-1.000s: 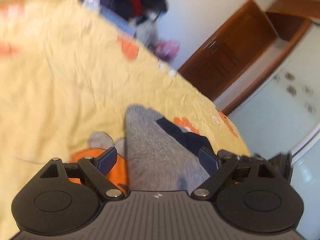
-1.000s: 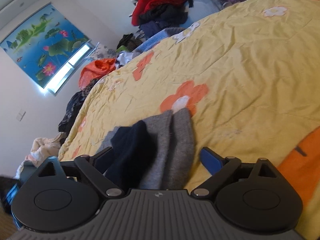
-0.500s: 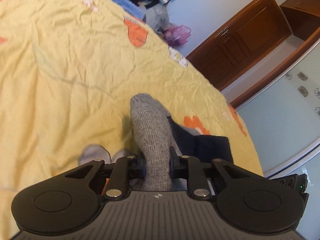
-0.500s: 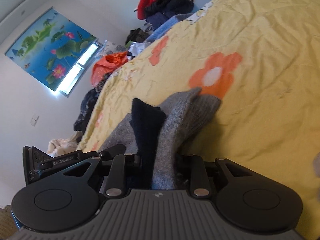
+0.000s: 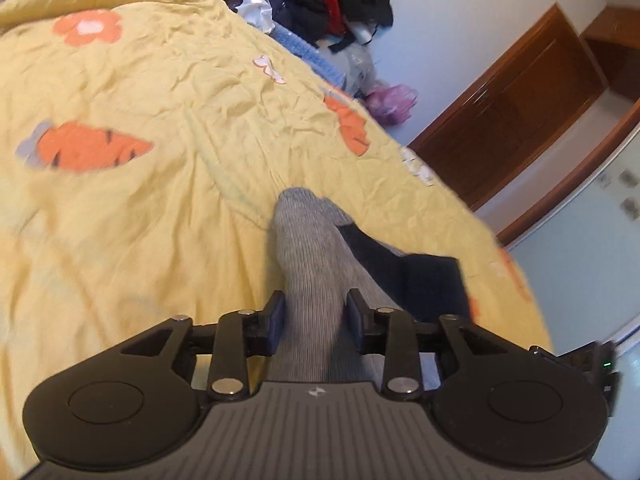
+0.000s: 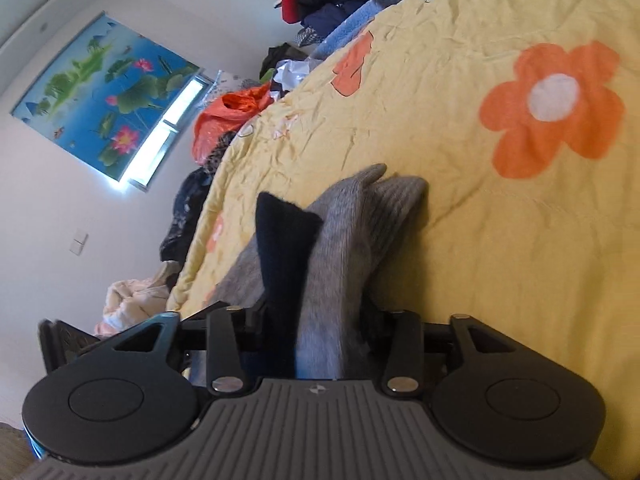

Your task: Fold small clothes

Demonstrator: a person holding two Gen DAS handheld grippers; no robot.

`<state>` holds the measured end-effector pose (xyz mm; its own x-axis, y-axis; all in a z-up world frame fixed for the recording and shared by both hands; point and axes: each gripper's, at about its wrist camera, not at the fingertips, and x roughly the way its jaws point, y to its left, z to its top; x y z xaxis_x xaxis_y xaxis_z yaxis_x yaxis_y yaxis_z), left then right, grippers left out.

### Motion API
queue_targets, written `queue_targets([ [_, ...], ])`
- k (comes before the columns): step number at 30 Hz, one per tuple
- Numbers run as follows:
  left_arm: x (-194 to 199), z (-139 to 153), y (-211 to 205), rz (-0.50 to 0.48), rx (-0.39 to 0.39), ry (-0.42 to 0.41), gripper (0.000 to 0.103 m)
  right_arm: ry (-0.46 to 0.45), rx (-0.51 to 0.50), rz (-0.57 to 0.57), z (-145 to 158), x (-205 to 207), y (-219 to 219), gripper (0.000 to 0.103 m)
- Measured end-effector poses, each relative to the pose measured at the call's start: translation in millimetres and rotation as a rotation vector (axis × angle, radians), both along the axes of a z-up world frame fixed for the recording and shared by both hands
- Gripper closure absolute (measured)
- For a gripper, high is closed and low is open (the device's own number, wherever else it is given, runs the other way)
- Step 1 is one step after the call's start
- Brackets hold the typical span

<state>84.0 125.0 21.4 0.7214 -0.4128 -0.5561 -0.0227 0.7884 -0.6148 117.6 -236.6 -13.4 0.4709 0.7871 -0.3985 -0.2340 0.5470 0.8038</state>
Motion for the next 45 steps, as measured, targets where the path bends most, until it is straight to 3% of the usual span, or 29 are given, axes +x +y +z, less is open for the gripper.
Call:
queue_targets([
  [1,-13,-2,4,-0.018,-0.038,0.002,0.056,0.001,0.007,0.006,2,-9,-8,0.035],
  [2,-24,-5,8,-0.044,-0.075,0.006,0.056,0.007,0.013,0.019,3,-18,-15,0.030],
  [6,-68,-18,16,-0.142,-0.167,0.023,0.050,0.004,0.007,0.123,4,-65,-29,0.029],
  [9,-84,-36,15,-0.230,-0.262,0.085,0.048,-0.002,-0.006,0.189,5,-88,-23,0.029],
  [11,-95,-34,8,-0.254,-0.232,0.058,0.048,0.006,0.002,0.213,6,-99,-17,0.028],
  [12,-96,-33,4,-0.256,-0.226,0.065,0.049,0.008,-0.002,0.216,7,-101,-13,0.028],
  [13,-96,-33,2,-0.253,-0.232,0.080,0.057,0.013,-0.010,0.207,7,-102,-10,0.030],
  [14,-95,-34,0,-0.246,-0.225,0.105,0.072,0.043,-0.015,0.193,6,-100,-8,0.044],
  [15,-92,-36,-2,-0.239,-0.196,0.141,0.087,0.078,-0.015,0.195,1,-97,-5,0.057],
  [16,-91,-36,-5,-0.237,-0.175,0.143,0.089,0.085,-0.029,0.199,-1,-98,-3,0.078],
  [22,-117,-7,2,-0.279,-0.085,0.079,0.091,-0.020,-0.103,0.289,20,-138,-2,0.078],
  [25,-133,-17,3,-0.287,-0.027,0.115,0.091,-0.023,-0.147,0.318,13,-159,-1,0.079],
  [28,-144,-20,7,-0.277,-0.011,0.094,0.087,-0.019,-0.104,0.275,5,-166,-10,0.078],
  [29,-147,-14,8,-0.270,0.002,0.080,0.087,-0.007,-0.098,0.264,7,-164,-13,0.072],
  [31,-160,9,13,-0.238,0.058,0.016,0.085,-0.040,-0.137,0.177,21,-167,-23,0.067],
  [33,-178,36,10,-0.216,0.158,-0.100,0.084,-0.161,-0.199,0.111,43,-178,-27,0.067],
  [35,-191,58,-6,-0.191,0.253,-0.228,0.072,-0.250,-0.243,0.102,60,-190,-18,0.067],
  [37,-191,61,-31,-0.221,0.301,-0.297,0.034,-0.288,-0.244,0.141,66,-195,-2,0.064],
  [40,-180,38,-77,-0.326,0.403,-0.286,0.033,-0.369,-0.385,0.143,74,-201,21,0.059],
  [42,-176,17,-95,-0.373,0.478,-0.257,0.033,-0.318,-0.423,0.147,69,-197,21,0.048],
  [44,-177,-6,-99,-0.388,0.544,-0.202,0.034,-0.265,-0.423,0.116,63,-198,10,0.047],
  [45,-180,-10,-98,-0.391,0.558,-0.218,0.034,-0.262,-0.426,0.094,63,-201,3,0.047],
])
